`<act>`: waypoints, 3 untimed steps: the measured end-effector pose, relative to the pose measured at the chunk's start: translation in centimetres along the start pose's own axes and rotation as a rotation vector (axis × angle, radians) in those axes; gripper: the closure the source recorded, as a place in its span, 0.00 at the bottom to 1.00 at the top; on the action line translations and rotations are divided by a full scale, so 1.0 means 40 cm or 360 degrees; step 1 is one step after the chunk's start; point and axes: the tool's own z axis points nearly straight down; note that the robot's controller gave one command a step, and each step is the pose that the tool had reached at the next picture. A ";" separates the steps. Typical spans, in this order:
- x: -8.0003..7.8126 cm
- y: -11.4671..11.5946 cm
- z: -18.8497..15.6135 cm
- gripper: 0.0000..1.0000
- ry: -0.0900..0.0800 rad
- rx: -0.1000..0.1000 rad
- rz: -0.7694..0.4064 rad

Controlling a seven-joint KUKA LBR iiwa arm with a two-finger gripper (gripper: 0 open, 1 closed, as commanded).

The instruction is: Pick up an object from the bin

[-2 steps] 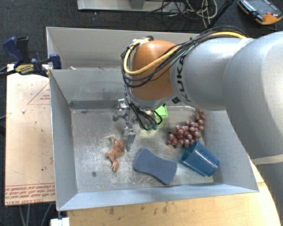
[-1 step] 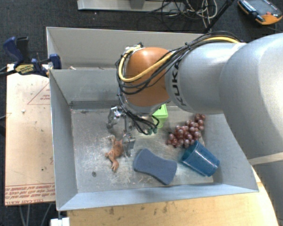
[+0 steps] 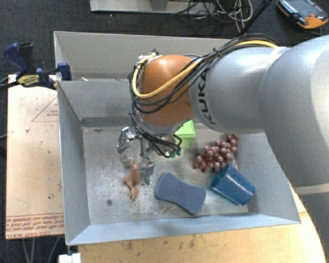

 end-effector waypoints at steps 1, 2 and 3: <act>0.009 -0.022 0.059 0.00 0.0000 0.0002 -0.0092; 0.011 -0.019 0.080 1.00 -0.0032 0.0009 -0.0528; 0.011 -0.019 0.080 1.00 -0.0032 0.0008 -0.0528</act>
Offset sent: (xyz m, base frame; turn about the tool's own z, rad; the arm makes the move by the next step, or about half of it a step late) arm -0.0062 -0.0118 -0.0388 -0.3366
